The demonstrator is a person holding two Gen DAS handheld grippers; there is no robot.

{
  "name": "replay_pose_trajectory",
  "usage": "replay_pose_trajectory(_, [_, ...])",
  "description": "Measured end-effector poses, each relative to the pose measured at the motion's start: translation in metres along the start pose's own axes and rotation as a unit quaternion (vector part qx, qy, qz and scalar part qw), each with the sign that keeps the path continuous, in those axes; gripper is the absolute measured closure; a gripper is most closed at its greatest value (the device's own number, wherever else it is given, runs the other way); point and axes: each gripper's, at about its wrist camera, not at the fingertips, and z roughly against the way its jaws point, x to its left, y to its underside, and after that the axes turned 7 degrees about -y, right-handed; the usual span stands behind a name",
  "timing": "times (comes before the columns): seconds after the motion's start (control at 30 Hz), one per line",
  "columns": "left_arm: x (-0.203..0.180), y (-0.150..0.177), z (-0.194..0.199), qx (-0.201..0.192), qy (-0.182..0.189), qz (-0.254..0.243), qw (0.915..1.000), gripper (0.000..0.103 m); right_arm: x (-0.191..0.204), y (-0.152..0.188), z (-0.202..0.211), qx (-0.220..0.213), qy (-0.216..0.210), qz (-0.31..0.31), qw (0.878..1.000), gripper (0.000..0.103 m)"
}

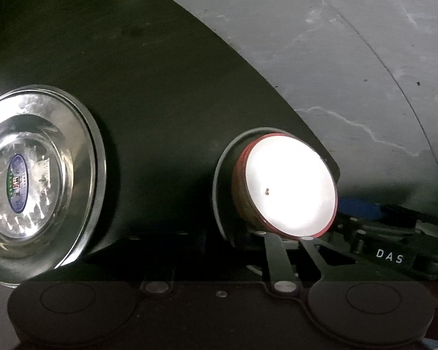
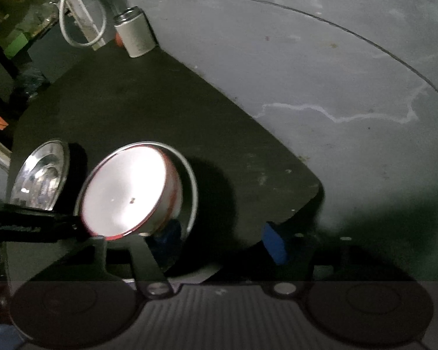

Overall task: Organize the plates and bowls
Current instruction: 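Lift the steel bowl with its nested white bowls using both tools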

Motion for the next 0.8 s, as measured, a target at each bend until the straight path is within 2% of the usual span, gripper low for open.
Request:
replay_pose_trajectory(0.13, [0.000,0.000,-0.001,0.000,0.003,-0.002,1.0000,0.084,0.007,0.001,0.001,-0.003,-0.016,0.010,1.000,0.063])
replay_pose_trajectory(0.2, [0.001,0.000,0.000,0.000,0.006,-0.003,1.0000,0.084,0.010,0.001,0.001,-0.004,-0.026,0.016,1.000,0.076])
replay_pose_trajectory(0.27, [0.002,0.001,0.000,0.000,0.007,-0.005,1.0000,0.084,0.013,0.001,0.001,-0.004,-0.029,0.020,0.999,0.081])
replay_pose_trajectory(0.47, [0.003,0.000,0.001,0.000,0.006,-0.009,0.9999,0.084,0.016,0.002,0.001,-0.001,-0.033,0.019,0.999,0.086])
replay_pose_trajectory(0.8, [0.002,0.000,0.003,-0.005,0.006,-0.006,1.0000,0.085,0.020,0.003,0.001,-0.003,-0.031,0.023,0.999,0.086])
